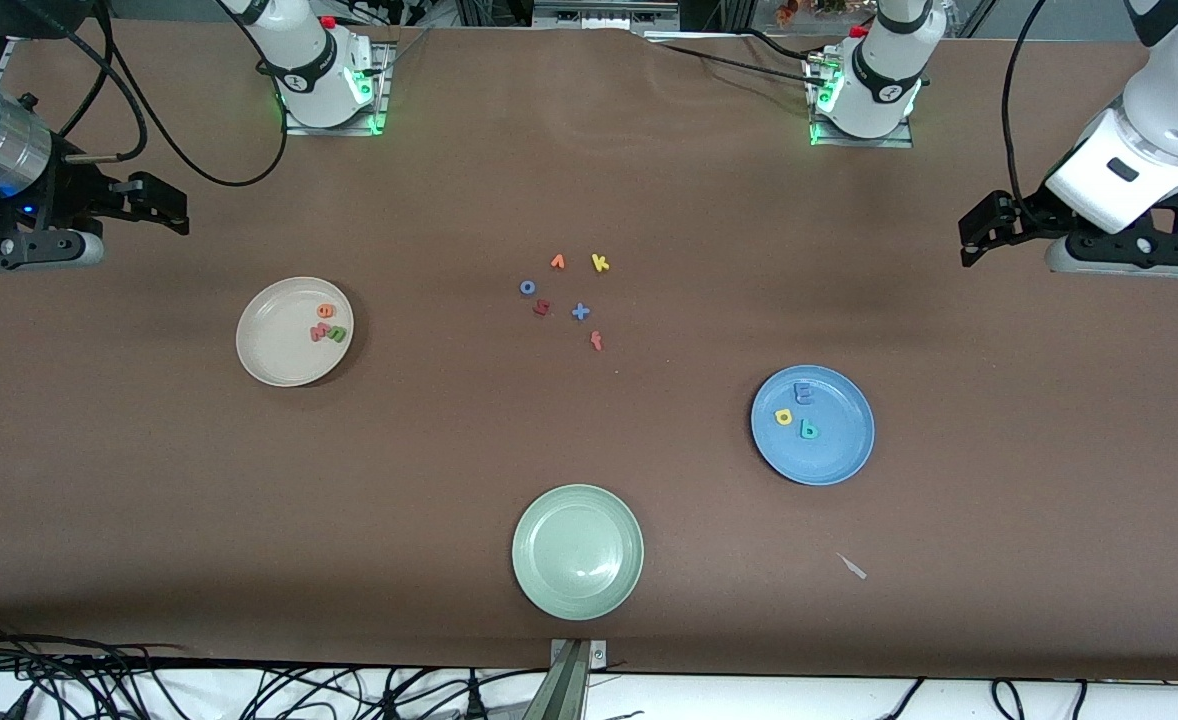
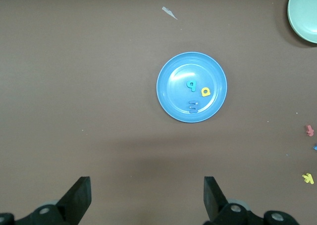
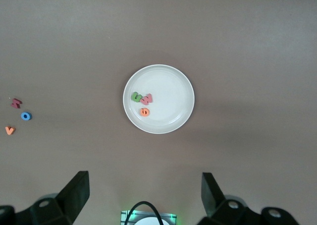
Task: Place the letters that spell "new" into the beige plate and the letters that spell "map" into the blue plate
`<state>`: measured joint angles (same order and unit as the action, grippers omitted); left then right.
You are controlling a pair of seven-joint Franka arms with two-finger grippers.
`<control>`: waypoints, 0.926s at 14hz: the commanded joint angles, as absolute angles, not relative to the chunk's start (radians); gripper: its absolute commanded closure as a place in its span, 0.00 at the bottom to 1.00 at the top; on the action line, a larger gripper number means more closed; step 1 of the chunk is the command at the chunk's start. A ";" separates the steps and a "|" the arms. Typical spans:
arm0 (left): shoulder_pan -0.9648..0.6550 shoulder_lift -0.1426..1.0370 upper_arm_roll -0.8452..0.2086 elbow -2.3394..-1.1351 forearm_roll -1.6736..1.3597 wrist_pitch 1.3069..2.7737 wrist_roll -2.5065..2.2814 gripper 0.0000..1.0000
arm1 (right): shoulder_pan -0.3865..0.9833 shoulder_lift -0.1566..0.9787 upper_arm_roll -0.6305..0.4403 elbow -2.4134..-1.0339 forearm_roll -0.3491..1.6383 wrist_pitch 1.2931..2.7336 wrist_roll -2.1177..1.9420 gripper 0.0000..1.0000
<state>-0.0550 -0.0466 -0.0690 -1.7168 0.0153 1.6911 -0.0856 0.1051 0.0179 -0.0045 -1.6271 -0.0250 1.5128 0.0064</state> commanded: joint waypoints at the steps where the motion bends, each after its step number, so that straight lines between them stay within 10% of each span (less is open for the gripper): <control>1: -0.055 -0.026 -0.068 -1.683 0.037 1.655 -0.077 0.00 | 0.080 -0.006 0.025 -1.647 -0.029 1.552 0.029 0.00; 13: -0.032 0.006 -0.069 -1.614 0.000 1.574 -0.106 0.00 | 0.052 -0.005 0.029 -1.646 -0.017 1.574 0.031 0.00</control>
<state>-0.0360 -0.0082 -0.0709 -1.6480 0.0135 1.6017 -0.1051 0.0702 0.0177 0.0118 -1.6272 -0.0240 1.5574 0.0205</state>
